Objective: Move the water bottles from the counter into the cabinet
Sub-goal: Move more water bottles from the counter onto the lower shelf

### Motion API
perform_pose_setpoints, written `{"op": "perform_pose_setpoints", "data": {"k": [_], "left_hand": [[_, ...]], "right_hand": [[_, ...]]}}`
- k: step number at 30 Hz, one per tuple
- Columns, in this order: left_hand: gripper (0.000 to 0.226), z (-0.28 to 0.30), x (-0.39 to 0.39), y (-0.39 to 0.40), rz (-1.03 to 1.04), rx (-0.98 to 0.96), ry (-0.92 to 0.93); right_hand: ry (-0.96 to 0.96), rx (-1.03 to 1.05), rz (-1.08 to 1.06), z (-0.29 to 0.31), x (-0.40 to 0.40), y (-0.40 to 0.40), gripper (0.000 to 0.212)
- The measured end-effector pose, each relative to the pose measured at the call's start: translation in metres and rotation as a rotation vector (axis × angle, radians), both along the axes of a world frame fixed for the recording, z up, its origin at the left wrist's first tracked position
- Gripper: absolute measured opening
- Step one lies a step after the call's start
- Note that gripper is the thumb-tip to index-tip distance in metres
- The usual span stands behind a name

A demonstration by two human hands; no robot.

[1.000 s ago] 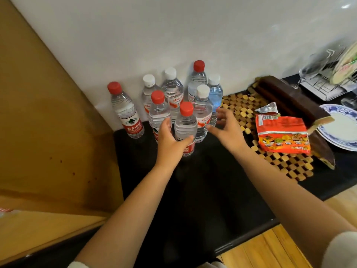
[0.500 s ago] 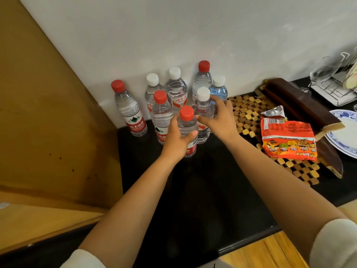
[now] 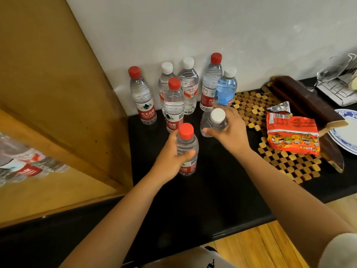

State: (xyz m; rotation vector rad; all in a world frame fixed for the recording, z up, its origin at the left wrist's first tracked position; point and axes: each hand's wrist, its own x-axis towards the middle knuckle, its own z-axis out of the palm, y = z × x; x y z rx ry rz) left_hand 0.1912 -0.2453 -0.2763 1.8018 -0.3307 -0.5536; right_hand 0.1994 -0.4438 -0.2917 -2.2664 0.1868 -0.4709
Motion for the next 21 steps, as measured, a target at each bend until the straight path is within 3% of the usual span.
{"op": "perform_pose_setpoints", "data": {"k": [11,17,19,21], "left_hand": [[0.050,0.002,-0.083,0.125,-0.038,-0.132,0.170],[0.095,0.001,-0.112,0.227,0.195,-0.181,0.266],[0.084,0.004,-0.117,0.262,0.245,-0.178,0.241],[0.051,0.007,-0.119,0.296,0.321,-0.193,0.187]], "right_hand": [[0.218,0.006,0.206,0.017,-0.095,0.084,0.065],[0.182,0.051,0.245,0.020,-0.127,0.167,0.063],[0.190,0.073,0.288,0.023,-0.130,0.194,0.059],[0.186,0.080,0.345,0.027,-0.129,0.224,0.055]]}}
